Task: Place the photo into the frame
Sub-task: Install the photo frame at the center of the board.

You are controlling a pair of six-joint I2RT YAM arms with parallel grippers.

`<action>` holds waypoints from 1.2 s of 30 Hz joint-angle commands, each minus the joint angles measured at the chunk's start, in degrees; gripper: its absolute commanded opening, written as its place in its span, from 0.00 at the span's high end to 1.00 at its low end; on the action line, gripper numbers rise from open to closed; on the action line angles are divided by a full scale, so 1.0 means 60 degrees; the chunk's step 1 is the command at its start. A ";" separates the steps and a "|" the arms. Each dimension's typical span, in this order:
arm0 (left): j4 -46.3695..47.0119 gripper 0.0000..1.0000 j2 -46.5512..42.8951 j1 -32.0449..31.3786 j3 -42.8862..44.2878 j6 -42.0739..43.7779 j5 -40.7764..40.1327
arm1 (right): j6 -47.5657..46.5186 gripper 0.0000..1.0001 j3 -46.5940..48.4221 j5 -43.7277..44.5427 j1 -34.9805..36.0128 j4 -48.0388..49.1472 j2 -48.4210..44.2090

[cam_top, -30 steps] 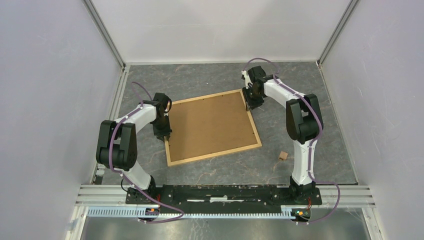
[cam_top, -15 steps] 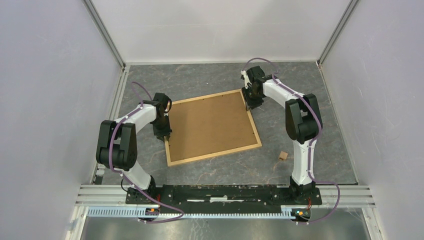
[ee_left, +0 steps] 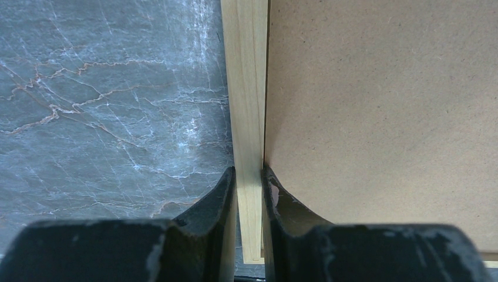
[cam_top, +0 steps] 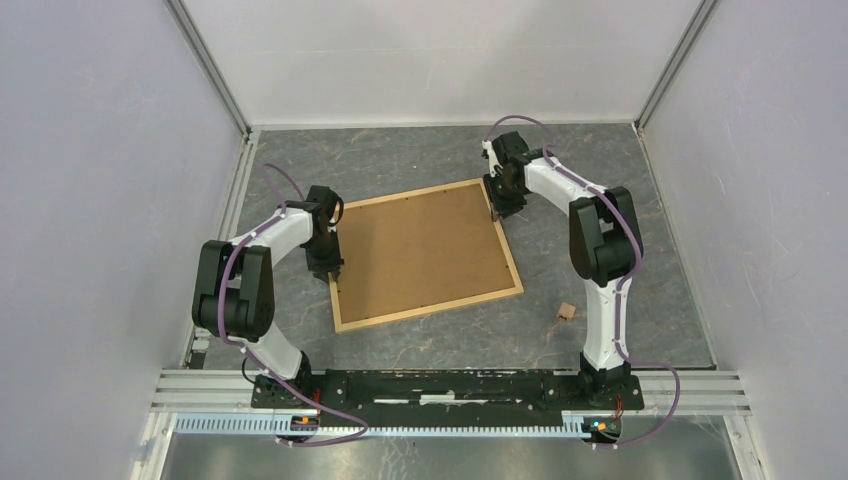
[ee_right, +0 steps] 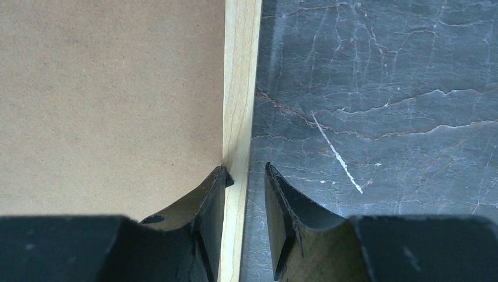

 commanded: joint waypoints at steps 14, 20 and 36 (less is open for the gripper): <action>0.0134 0.98 -0.0095 -0.0050 -0.0021 0.0452 -0.0080 | 0.0187 0.64 0.0367 0.1998 -0.0031 -0.0191 0.1078; 0.0129 0.98 -0.0122 -0.0053 -0.0021 0.0467 -0.0120 | 0.0232 0.63 0.0510 0.1963 -0.0030 -0.0325 0.1440; 0.0050 0.98 -0.0093 -0.0314 0.0081 0.0482 -0.0490 | 0.0102 0.62 0.0871 0.1094 0.0015 -0.0543 0.1943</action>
